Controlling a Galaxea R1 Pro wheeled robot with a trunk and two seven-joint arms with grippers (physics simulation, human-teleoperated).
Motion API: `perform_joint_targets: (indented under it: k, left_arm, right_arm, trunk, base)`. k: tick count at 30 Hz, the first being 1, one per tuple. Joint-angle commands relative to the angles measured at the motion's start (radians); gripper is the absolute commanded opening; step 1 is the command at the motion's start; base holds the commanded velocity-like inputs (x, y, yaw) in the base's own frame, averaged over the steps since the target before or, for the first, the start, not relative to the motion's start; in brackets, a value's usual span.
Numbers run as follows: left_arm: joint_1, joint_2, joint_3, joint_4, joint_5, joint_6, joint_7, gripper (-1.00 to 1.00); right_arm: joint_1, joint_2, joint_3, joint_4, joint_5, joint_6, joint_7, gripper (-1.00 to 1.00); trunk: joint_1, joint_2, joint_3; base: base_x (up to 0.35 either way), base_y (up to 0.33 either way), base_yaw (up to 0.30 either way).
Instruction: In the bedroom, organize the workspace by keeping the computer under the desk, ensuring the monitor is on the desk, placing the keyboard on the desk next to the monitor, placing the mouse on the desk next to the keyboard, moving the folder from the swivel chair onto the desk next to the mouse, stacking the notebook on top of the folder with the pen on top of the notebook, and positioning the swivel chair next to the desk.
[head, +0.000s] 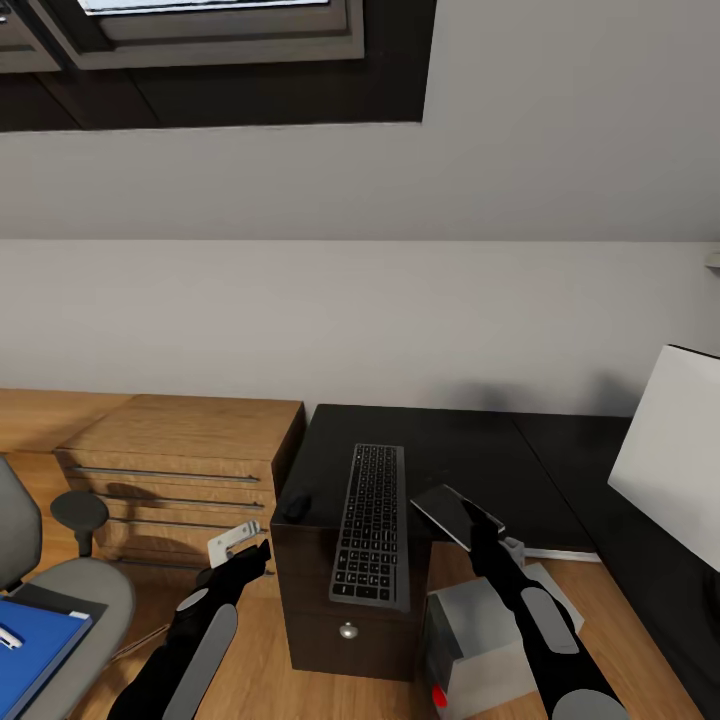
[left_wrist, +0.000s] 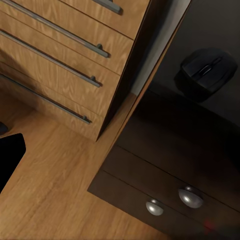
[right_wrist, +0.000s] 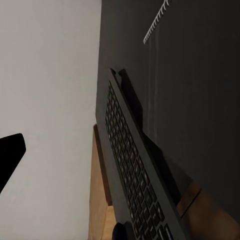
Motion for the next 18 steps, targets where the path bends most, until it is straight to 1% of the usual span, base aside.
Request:
perform_joint_targets:
  k: [1, 5, 9, 18]
  left_arm:
    - [-0.001, 0.001, -0.001, -0.001, 0.007, 0.002, 0.008, 1.0]
    - [-0.001, 0.001, -0.001, -0.001, 0.007, 0.002, 0.008, 1.0]
    - [-0.001, 0.0, -0.001, -0.001, 0.007, 0.003, 0.008, 1.0]
    - [-0.001, 0.001, -0.001, -0.001, 0.007, 0.002, 0.008, 1.0]
  right_arm:
    - [-0.001, 0.001, -0.006, 0.0, -0.006, 0.009, 0.002, 1.0]
    - [-0.001, 0.001, -0.006, 0.0, -0.006, 0.009, 0.002, 1.0]
    - [-0.001, 0.001, -0.006, 0.0, -0.006, 0.009, 0.002, 1.0]
    - [-0.001, 0.001, -0.006, 0.0, -0.006, 0.009, 0.002, 1.0]
  trunk:
    - [0.0, -0.001, -0.001]
    - [0.0, -0.001, -0.001]
    - [0.0, -0.001, -0.001]
    - [0.0, -0.001, -0.001]
  base:
    - [-0.008, 0.0, 0.0]
    - [-0.089, 0.0, 0.0]
    - [-0.245, 0.0, 0.0]
    - [-0.036, 0.0, 0.0]
